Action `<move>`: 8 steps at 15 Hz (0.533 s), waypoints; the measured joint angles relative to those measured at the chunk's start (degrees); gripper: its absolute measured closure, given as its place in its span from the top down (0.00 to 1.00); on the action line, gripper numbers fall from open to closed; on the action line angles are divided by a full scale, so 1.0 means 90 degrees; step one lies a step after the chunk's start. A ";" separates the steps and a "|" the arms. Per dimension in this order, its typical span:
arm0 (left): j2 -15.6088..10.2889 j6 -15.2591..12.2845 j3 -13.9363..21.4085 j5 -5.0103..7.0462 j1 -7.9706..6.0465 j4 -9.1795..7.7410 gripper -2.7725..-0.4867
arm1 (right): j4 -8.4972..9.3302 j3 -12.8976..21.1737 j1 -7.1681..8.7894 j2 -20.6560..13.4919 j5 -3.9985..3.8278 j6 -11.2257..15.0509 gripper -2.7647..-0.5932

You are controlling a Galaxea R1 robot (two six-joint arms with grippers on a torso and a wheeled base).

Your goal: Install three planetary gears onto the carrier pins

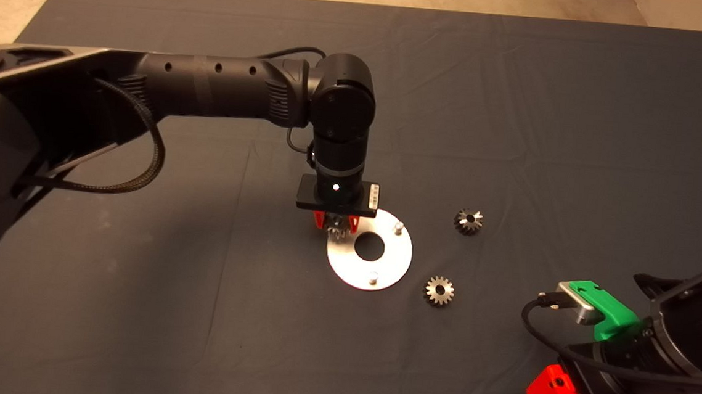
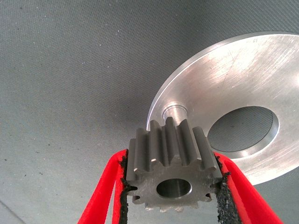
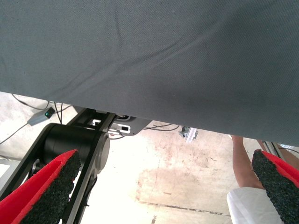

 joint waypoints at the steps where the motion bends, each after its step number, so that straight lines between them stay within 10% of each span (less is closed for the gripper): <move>1: 0.0000 0.0000 0.0000 -0.0008 0.0000 0.0000 0.21 | 0.0000 0.0000 0.0000 0.0000 0.0000 0.0000 0.99; 8: 0.0013 0.0000 0.0034 -0.0031 0.0000 0.0020 0.21 | 0.0000 0.0000 0.0000 0.0000 0.0000 0.0000 0.99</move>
